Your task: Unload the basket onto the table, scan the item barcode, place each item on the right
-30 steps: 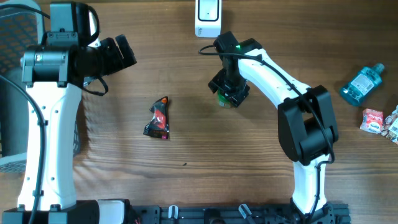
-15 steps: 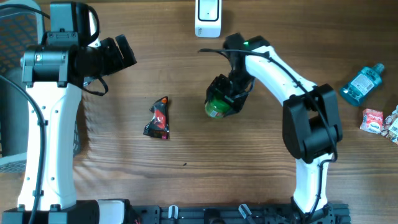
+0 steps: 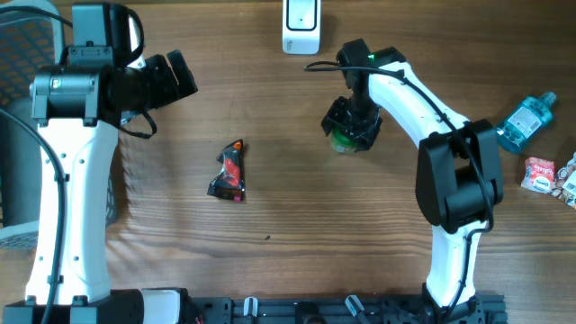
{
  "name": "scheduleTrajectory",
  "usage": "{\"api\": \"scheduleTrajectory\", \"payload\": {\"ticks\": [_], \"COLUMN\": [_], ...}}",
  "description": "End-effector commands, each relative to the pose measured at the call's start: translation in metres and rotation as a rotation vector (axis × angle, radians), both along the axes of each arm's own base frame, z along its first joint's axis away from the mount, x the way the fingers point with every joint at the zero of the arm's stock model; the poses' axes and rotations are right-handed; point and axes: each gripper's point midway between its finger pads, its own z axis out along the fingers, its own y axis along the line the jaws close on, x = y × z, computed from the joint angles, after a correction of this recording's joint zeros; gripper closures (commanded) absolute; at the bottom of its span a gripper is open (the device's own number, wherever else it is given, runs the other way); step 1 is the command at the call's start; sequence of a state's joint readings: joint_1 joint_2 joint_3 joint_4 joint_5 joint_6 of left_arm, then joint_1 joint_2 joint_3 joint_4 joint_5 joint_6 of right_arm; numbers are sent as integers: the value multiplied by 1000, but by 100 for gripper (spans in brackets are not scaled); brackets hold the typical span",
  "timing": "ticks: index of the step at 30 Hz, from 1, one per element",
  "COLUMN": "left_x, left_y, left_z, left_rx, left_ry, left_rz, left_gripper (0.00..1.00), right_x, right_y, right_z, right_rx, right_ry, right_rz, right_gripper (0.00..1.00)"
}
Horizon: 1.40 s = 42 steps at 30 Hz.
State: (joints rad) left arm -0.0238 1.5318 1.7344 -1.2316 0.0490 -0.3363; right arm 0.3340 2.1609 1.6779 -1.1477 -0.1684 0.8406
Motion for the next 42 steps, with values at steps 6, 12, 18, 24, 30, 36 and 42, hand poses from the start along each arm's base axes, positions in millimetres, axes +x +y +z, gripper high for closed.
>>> {"api": "scheduleTrajectory", "payload": {"ticks": [6, 12, 18, 24, 30, 36, 42], "left_x": [1, 1, 1, 1, 1, 1, 1], "left_y": [5, 5, 5, 5, 5, 5, 5], "left_z": [-3, -3, -3, -3, -3, -3, -3], "left_rx": [9, 9, 8, 9, 9, 9, 9], "left_ry": [9, 9, 9, 9, 9, 9, 9], "left_rz": [25, 25, 25, 25, 25, 25, 25], "left_gripper": [0, 0, 0, 0, 0, 0, 0], "right_x": [16, 19, 12, 9, 13, 13, -15], "right_y": [-11, -12, -16, -17, -16, -15, 29], "right_z": [-6, -7, -20, -28, -28, -28, -21], "right_rx": [-140, -155, -178, -179, -171, -169, 89], "right_ry": [-86, -98, -81, -79, -95, -92, 63], "right_rz": [-17, -23, -44, -44, -46, -61, -72], "right_gripper": [12, 12, 13, 14, 27, 36, 46]}}
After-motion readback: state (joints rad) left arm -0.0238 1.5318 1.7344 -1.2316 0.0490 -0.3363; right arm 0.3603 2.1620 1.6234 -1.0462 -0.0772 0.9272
